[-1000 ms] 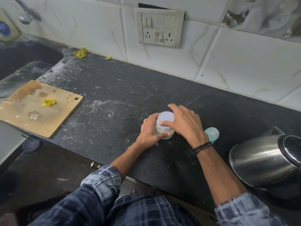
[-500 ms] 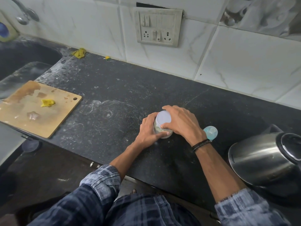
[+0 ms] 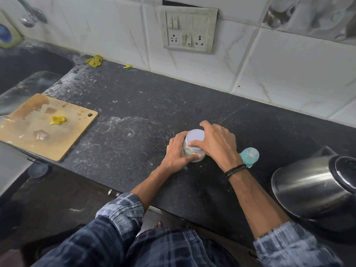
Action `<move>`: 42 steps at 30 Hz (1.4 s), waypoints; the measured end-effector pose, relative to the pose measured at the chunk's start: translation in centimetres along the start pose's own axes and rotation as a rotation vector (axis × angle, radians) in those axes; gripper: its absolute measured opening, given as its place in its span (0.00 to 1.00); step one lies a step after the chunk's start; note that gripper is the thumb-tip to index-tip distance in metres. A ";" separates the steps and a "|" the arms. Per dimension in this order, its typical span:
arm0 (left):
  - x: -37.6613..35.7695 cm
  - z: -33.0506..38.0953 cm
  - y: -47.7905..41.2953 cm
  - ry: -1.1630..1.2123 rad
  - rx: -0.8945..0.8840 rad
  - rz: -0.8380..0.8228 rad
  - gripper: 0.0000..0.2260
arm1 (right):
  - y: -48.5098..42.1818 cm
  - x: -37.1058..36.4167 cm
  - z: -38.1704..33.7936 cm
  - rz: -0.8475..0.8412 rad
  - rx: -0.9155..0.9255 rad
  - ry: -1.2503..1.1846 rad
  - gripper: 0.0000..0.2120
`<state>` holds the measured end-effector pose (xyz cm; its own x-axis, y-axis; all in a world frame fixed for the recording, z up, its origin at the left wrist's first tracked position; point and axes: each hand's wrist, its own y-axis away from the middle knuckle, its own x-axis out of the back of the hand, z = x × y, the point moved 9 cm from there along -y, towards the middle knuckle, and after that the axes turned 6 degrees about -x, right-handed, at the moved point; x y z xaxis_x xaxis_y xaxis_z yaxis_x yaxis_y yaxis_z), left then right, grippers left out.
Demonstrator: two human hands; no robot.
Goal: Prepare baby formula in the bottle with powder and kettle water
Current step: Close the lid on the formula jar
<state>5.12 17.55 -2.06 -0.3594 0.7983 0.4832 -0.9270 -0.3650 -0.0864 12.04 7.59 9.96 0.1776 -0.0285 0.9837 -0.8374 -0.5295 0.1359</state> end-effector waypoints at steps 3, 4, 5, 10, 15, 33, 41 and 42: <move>0.0 -0.1 0.0 0.006 0.014 -0.002 0.39 | -0.2 0.1 -0.3 -0.021 0.056 -0.029 0.39; 0.0 0.0 0.0 0.004 0.013 -0.001 0.39 | -0.2 -0.2 -0.6 -0.055 0.080 -0.031 0.39; 0.0 0.0 0.0 0.002 0.008 0.000 0.40 | -0.2 -0.5 -0.8 -0.086 0.092 -0.027 0.38; 0.0 0.2 0.1 -0.006 0.004 -0.006 0.39 | -0.1 -0.6 -0.3 -0.035 0.051 -0.012 0.36; 0.1 0.5 0.1 -0.008 0.009 -0.007 0.42 | -0.2 -1.2 -0.8 -0.110 0.118 -0.022 0.40; -0.4 0.4 0.1 0.104 0.069 -0.062 0.38 | -2.1 -2.0 0.2 -0.141 0.172 0.093 0.31; -0.2 0.5 0.3 0.057 0.061 -0.031 0.39 | -2.3 -2.3 0.3 -0.069 0.146 0.061 0.31; -0.1 0.6 0.3 0.053 0.060 -0.027 0.39 | -2.4 -2.4 0.4 -0.066 0.137 0.049 0.32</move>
<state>4.93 17.06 -1.66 -0.3408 0.8321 0.4375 -0.9290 -0.3696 -0.0207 13.82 8.55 7.22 0.2022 0.0497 0.9781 -0.7455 -0.6399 0.1866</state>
